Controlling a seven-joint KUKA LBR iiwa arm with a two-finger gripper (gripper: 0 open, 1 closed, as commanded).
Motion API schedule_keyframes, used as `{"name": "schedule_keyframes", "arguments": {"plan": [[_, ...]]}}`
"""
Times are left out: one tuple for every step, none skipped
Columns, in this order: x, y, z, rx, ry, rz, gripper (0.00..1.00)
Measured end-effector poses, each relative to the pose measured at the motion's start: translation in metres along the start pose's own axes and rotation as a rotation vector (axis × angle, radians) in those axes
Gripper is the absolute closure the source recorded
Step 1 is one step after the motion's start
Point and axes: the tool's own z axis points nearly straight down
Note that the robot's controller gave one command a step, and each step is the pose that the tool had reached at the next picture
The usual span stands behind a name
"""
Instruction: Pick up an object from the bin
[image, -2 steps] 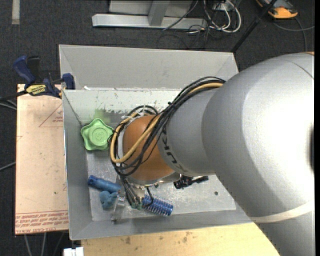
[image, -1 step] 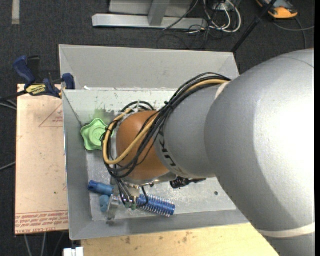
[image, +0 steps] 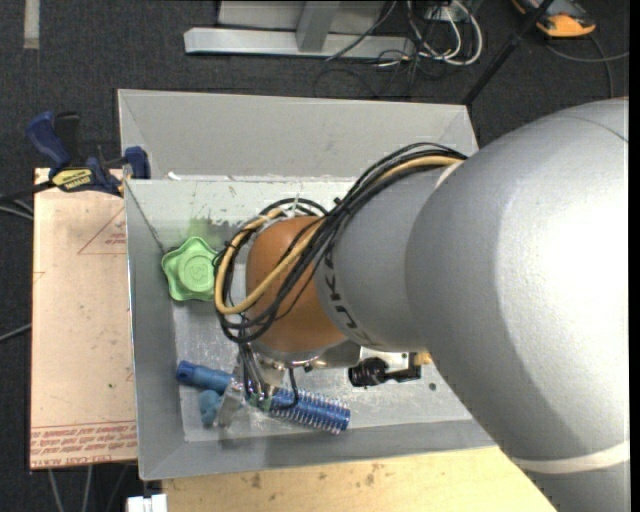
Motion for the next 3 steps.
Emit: {"name": "schedule_keyframes", "arguments": {"plan": [[0.0068,0.011,0.0311,0.003,0.004,0.103,0.0],[0.0066,0.0111,0.0313,0.002,0.004,0.103,0.0],[0.0101,0.0119,0.0327,0.005,0.012,0.099,1.0]]}}
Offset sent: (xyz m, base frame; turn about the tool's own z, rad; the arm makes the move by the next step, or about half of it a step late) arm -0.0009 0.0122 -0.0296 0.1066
